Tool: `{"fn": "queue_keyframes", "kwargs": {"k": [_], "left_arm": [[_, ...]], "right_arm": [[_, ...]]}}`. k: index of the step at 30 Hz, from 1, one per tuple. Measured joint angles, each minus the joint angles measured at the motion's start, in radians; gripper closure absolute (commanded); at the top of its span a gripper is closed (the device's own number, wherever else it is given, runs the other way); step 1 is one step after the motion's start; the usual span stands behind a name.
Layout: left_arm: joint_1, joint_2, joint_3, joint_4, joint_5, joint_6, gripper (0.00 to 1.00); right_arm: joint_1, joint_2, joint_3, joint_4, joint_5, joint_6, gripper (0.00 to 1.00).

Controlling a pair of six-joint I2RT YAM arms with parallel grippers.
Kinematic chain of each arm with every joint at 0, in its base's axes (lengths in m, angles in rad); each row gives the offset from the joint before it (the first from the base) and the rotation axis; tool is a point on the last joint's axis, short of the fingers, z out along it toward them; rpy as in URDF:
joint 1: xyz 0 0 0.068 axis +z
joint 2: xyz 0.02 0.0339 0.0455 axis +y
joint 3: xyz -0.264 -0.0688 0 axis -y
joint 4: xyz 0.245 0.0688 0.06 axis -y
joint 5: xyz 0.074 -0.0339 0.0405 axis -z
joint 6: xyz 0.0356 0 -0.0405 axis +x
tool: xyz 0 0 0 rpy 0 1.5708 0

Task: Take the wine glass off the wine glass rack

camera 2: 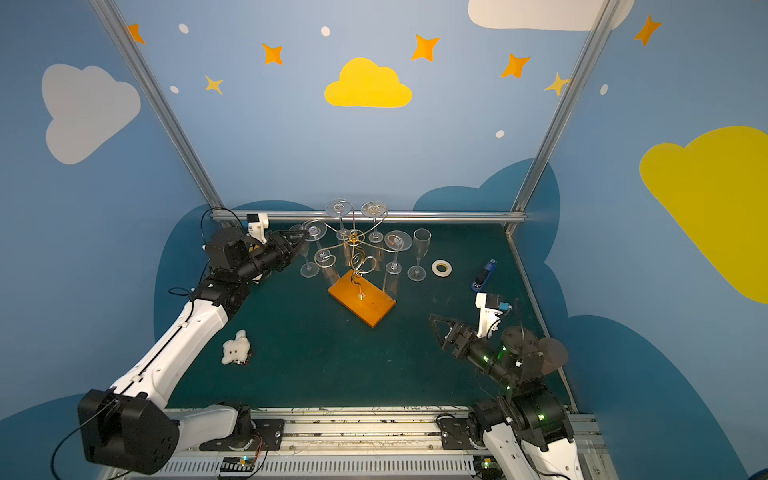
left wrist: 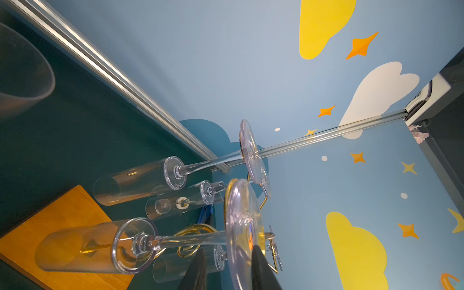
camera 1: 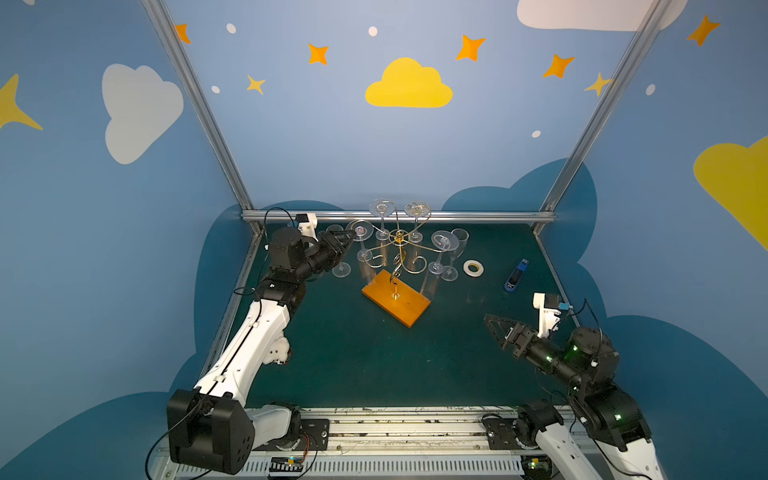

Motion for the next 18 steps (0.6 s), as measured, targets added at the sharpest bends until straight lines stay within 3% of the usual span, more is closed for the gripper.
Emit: {"fn": "queue_keyframes", "kwargs": {"k": [18], "left_arm": [[0.000, 0.000, 0.000, 0.023, 0.008, -0.002, 0.86]], "right_arm": [[0.000, -0.024, -0.002, -0.020, 0.012, 0.003, 0.14]]}}
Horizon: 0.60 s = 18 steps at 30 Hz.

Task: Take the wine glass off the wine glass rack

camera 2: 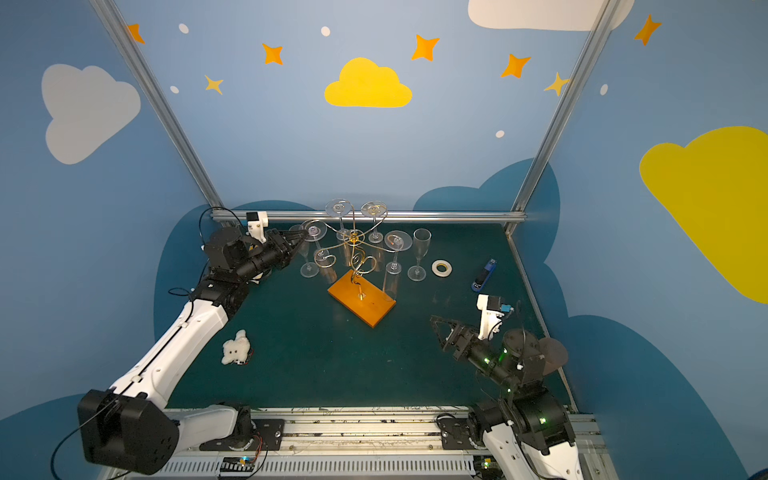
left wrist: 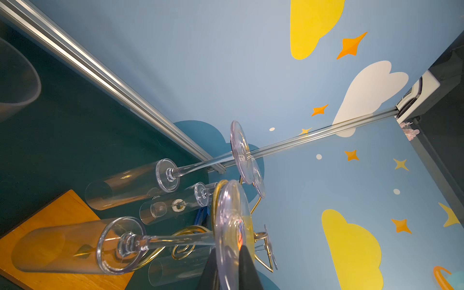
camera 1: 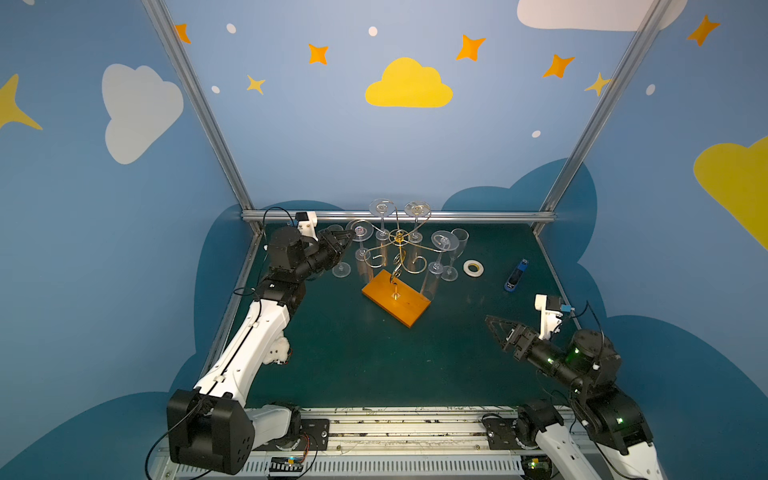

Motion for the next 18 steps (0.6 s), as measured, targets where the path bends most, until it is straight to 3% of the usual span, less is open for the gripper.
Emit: {"fn": "queue_keyframes", "kwargs": {"k": [12, 18], "left_arm": [[0.001, -0.031, 0.000, -0.012, 0.000, -0.002, 0.97], [0.004, -0.042, -0.005, -0.021, -0.001, -0.022, 0.97]], "right_arm": [[0.000, -0.018, -0.005, -0.018, 0.008, 0.001, 0.14], [0.000, -0.031, -0.005, -0.026, 0.013, 0.005, 0.14]]}}
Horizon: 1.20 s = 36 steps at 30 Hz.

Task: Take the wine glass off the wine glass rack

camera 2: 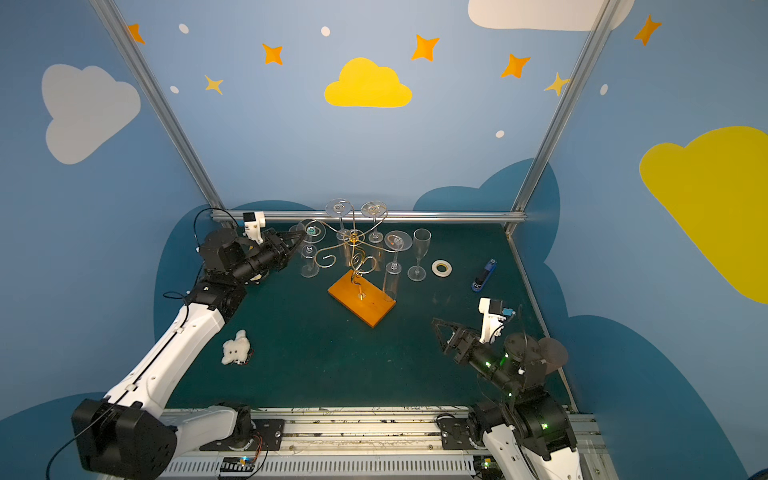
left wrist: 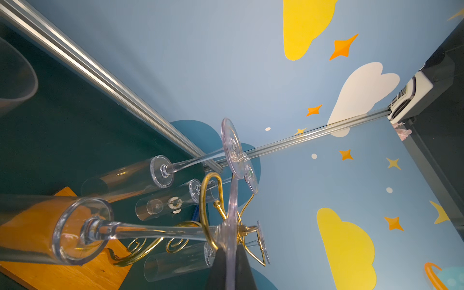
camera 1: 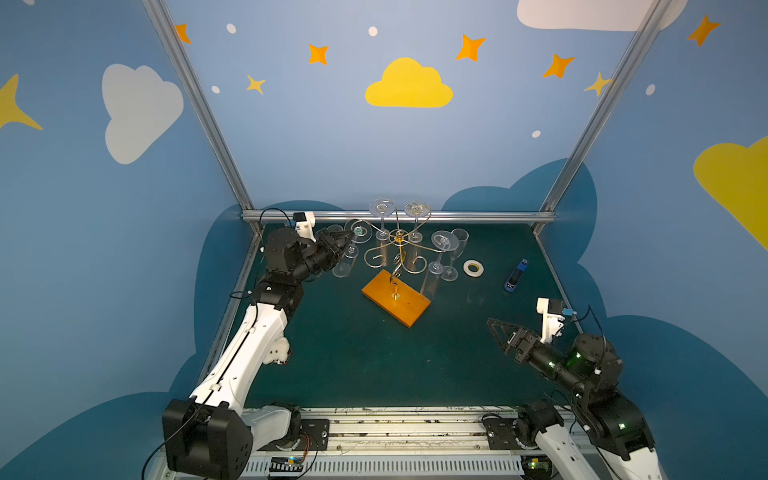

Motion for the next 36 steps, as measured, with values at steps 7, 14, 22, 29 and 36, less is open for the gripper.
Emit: {"fn": "queue_keyframes", "kwargs": {"k": [7, 14, 22, 29, 36], "left_arm": [[0.003, -0.024, -0.030, 0.023, -0.008, -0.070, 0.97], [0.003, -0.030, -0.030, 0.034, -0.027, -0.120, 0.97], [0.004, -0.005, -0.009, 0.055, -0.037, -0.175, 0.97], [0.008, 0.051, 0.045, 0.060, -0.043, -0.196, 0.97], [0.009, 0.102, 0.083, 0.069, -0.014, -0.209, 0.97]], "right_arm": [[0.000, -0.015, 0.000, -0.011, 0.003, 0.004, 0.14], [0.000, -0.028, 0.000, -0.026, 0.008, 0.008, 0.14], [0.000, -0.030, 0.000, -0.029, 0.014, 0.011, 0.14], [0.000, -0.030, 0.000, -0.032, 0.021, 0.011, 0.14], [0.000, -0.032, 0.003, -0.052, 0.032, 0.011, 0.14]]}}
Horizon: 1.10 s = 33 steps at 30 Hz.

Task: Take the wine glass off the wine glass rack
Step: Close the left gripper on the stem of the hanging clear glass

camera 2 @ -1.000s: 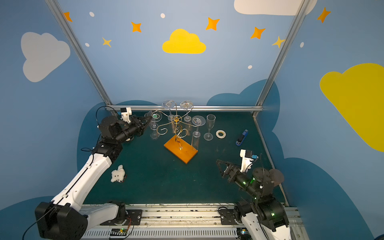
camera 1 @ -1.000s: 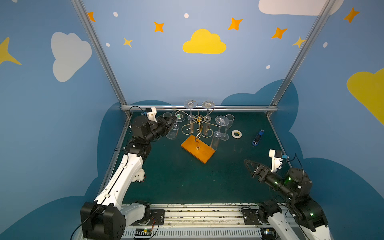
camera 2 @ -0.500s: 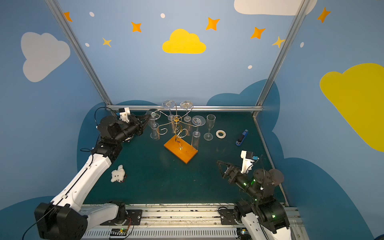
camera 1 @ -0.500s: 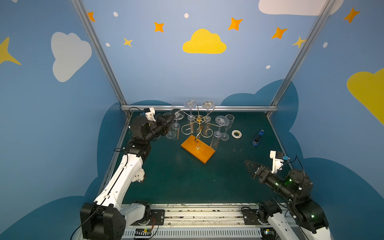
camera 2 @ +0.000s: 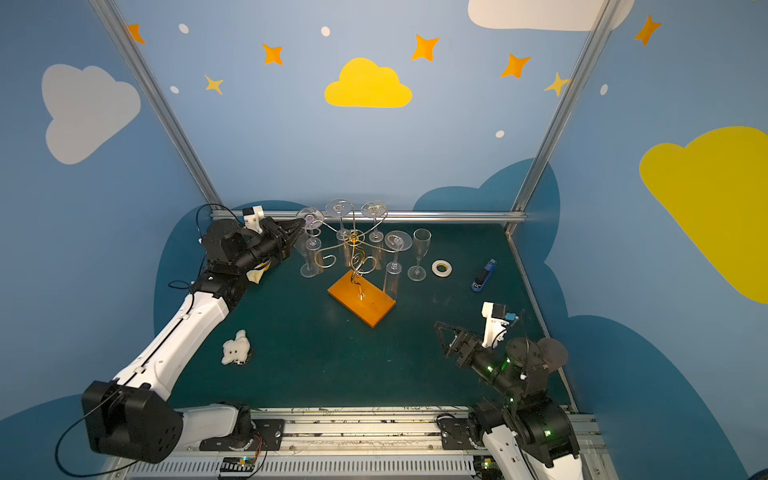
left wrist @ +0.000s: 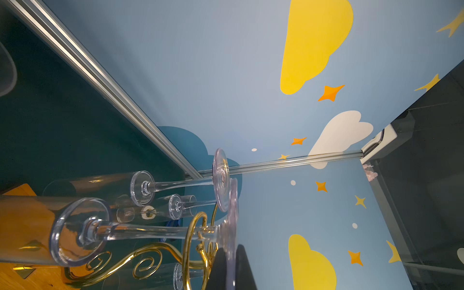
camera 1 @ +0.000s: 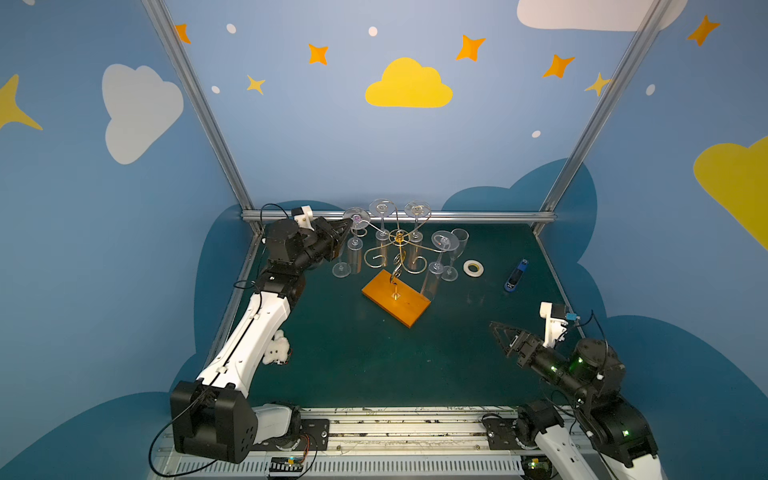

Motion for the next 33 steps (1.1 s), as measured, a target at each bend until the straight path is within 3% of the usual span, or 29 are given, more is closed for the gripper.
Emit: {"fn": "queue_keyframes", "kwargs": {"k": [22, 33], "left_arm": [[-0.031, 0.052, 0.068, 0.005, 0.159, 0.000, 0.97], [-0.039, -0.099, -0.095, 0.011, 0.150, -0.012, 0.97]], "right_arm": [[0.000, -0.013, 0.000, -0.006, 0.006, 0.010, 0.14], [0.000, -0.014, 0.003, -0.006, -0.006, 0.018, 0.14]]}}
